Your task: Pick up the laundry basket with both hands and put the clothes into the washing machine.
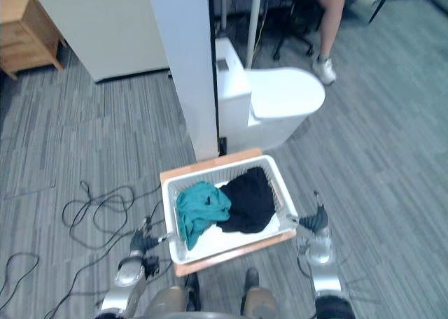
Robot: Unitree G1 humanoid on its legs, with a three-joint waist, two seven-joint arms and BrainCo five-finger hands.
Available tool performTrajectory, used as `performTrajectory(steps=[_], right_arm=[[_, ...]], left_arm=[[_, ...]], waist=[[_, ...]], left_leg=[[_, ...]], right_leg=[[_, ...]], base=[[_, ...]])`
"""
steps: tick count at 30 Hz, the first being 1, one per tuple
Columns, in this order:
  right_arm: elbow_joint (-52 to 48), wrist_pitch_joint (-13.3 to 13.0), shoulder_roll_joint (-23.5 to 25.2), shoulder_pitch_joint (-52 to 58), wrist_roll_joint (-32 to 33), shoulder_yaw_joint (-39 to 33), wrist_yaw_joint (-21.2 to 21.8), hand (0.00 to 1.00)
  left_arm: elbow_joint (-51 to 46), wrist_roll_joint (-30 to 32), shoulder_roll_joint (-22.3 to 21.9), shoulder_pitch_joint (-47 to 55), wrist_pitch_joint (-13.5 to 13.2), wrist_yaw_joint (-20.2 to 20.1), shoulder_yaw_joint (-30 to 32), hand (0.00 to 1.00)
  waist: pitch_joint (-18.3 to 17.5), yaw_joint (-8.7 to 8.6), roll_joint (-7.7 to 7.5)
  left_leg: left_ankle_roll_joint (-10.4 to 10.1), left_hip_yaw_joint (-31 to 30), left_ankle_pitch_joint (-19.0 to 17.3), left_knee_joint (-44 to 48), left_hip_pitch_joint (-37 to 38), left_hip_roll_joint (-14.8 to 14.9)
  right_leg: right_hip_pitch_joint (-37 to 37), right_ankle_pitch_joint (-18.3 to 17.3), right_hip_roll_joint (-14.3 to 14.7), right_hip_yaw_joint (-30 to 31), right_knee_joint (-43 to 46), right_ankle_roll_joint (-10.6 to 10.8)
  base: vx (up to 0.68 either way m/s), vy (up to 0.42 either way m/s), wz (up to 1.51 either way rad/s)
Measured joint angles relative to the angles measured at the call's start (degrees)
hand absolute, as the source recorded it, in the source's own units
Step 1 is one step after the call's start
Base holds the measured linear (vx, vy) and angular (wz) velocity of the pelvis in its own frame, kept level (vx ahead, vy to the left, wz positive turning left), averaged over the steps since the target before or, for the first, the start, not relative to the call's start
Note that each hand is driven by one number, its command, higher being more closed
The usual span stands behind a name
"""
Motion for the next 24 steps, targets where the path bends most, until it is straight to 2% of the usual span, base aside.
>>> performTrajectory(steps=[1,7,8,9,10,13,19,22,24], right_arm=[[1.2,0.0,-0.4,-1.7,0.0,0.7,0.0,0.00],[17.1,1.2,-3.9,-21.9,0.3,4.4,0.1,0.00],[17.9,1.3,-4.0,-22.6,0.5,4.4,0.0,0.00],[19.8,1.5,-4.9,-25.1,0.8,4.5,-0.1,1.00],[22.5,2.2,-5.5,-27.9,1.5,4.7,0.0,1.00],[23.5,2.6,-5.8,-30.2,2.5,4.6,0.1,1.00],[21.9,2.3,-6.2,-30.6,6.5,4.7,0.1,1.00],[19.1,2.3,-6.0,-28.6,8.3,4.7,0.0,1.00],[13.8,2.4,-5.4,-23.9,9.9,4.4,0.0,1.00]], left_arm=[[0.7,0.0,0.1,-1.4,0.0,0.3,-0.5,0.00],[12.0,0.3,1.2,-15.9,0.0,2.3,-2.1,0.00],[12.2,0.3,1.2,-16.4,0.0,2.4,-2.3,0.00],[13.5,0.3,1.3,-18.3,-0.4,2.4,-3.0,1.00],[15.3,0.3,1.3,-20.4,-1.2,2.3,-3.1,1.00],[18.7,0.2,1.0,-24.0,-1.3,2.2,-3.2,1.00],[18.6,0.0,1.2,-25.9,-1.1,3.1,-3.1,1.00],[18.5,-0.1,1.6,-25.7,-0.7,3.3,-3.6,1.00],[16.7,-0.2,3.0,-24.6,-0.1,3.0,-5.5,1.00]], waist=[[0.5,-0.01,0.04],[8.7,-0.12,0.21],[8.7,-0.02,0.21],[8.7,0.13,0.22],[8.7,0.26,0.27],[8.9,0.22,0.63],[8.9,0.21,0.63],[8.9,0.30,0.62],[9.0,0.24,0.59]], left_leg=[[0.1,0.0,0.1,0.1,-0.8,-0.1],[1.1,0.2,2.4,-0.3,-5.0,-1.0],[1.2,0.2,2.5,-0.3,-5.3,-1.1],[1.3,0.0,3.2,-0.6,-6.5,-1.3],[1.3,-0.1,3.7,-1.1,-7.0,-1.5],[1.4,-0.4,4.1,-1.8,-7.3,-1.6],[1.3,-0.7,5.6,-3.9,-8.2,-1.9],[0.8,-1.0,6.4,-5.3,-7.5,-1.9],[0.9,-1.2,7.2,-6.6,-6.4,-1.9]], right_leg=[[-0.9,0.2,0.0,0.0,0.3,0.0],[-6.1,2.2,-0.9,1.2,1.4,0.4],[-6.4,2.3,-0.9,1.2,1.4,0.4],[-7.6,2.6,-1.0,1.0,1.4,0.5],[-8.3,2.8,-1.2,0.9,1.4,0.5],[-8.8,2.8,-1.5,0.6,1.7,0.6],[-10.6,2.8,-1.7,0.3,2.3,0.6],[-10.5,2.8,-1.6,0.0,2.3,0.5],[-9.9,2.8,-1.5,-0.1,2.2,0.5]], base=[[-0.15,0.022,-0.04],[-0.12,0.028,-0.02],[-0.07,0.018,0.04],[-0.02,0.002,0.10],[-0.02,0.004,0.11],[-0.01,0.000,0.07],[-0.01,-0.005,0.05],[0.03,-0.016,0.04],[0.06,-0.018,0.01]])
